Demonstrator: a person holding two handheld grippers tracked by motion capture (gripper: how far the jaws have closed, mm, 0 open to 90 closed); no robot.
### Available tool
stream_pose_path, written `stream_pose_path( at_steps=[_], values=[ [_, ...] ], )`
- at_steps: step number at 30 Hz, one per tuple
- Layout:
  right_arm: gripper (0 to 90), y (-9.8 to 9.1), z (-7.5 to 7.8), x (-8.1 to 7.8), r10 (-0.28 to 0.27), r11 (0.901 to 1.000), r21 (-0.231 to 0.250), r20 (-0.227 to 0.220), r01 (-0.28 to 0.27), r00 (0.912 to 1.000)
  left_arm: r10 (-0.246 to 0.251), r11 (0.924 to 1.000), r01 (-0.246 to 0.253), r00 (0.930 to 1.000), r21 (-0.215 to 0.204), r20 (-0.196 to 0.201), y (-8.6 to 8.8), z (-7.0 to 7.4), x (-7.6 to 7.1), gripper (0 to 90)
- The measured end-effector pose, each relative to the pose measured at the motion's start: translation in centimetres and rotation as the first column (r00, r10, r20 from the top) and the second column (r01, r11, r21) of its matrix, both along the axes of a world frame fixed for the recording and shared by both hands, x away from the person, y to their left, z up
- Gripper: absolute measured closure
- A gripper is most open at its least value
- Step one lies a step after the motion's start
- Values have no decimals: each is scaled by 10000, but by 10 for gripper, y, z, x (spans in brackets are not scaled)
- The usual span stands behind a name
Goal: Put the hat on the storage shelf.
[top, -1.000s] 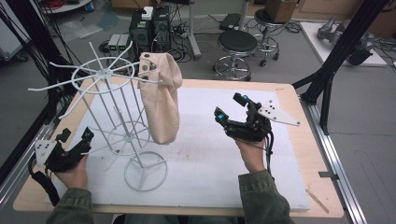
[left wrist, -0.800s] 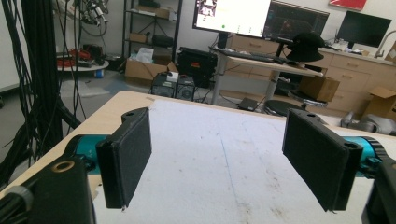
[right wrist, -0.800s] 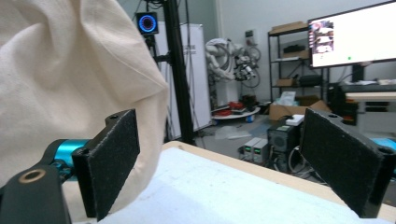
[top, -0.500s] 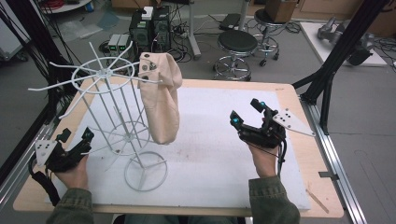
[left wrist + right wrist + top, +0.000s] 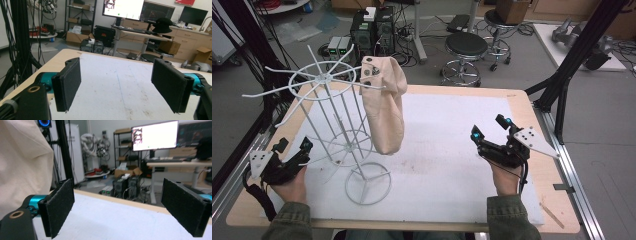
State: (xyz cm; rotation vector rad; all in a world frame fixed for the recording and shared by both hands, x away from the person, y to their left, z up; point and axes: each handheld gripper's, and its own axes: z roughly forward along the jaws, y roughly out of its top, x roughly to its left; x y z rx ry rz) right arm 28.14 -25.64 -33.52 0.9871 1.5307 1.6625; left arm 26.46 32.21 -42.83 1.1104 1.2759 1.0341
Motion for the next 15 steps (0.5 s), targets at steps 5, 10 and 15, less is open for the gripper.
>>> stream_pose_path(
  at_steps=[5, 10, 15],
  values=[
    [111, -12, -10, -2, -453, 9990, 21, -372, 454, 9983, 20, 10000, -21, 10000, -77, -13, 0, 0, -2, 242],
    [111, -20, -22, -9, -1068, 9943, -126, -581, 1063, 9926, 15, 10000, -15, 10000, -85, 6, -2, 0, -7, 242],
    [111, -28, -39, -16, -1470, 9890, -290, -810, 1451, 9858, 45, 10000, -44, 10000, -50, 21, -4, 0, -12, 242]
  ],
)
